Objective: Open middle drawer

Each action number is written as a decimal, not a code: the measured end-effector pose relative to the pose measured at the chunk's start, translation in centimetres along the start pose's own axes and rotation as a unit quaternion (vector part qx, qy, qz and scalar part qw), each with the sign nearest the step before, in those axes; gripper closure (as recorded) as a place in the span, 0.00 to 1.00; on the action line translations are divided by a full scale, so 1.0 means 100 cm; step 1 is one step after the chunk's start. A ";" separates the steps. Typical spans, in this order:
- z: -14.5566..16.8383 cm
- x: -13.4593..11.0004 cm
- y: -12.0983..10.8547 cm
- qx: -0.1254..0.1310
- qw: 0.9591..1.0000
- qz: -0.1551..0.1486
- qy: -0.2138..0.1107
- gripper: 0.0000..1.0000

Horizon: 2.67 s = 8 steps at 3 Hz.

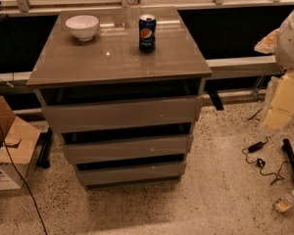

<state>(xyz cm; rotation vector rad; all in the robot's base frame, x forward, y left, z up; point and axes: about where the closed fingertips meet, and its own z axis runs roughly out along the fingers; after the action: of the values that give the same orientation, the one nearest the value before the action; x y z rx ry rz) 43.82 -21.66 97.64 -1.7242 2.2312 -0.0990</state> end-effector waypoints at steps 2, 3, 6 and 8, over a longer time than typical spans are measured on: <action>0.016 -0.009 0.003 0.008 1.000 -0.006 -0.019 0.00; 0.053 -0.018 0.009 0.003 0.998 -0.010 -0.055 0.00; 0.166 -0.026 0.004 -0.032 0.987 -0.009 -0.156 0.00; 0.228 -0.051 -0.015 -0.037 0.988 0.006 -0.147 0.00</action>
Offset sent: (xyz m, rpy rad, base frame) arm 0.0124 0.0291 -0.0471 0.0743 -0.0412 0.0489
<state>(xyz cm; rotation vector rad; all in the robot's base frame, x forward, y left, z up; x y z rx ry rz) 52.92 -14.09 77.46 -1.6399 2.0506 0.2293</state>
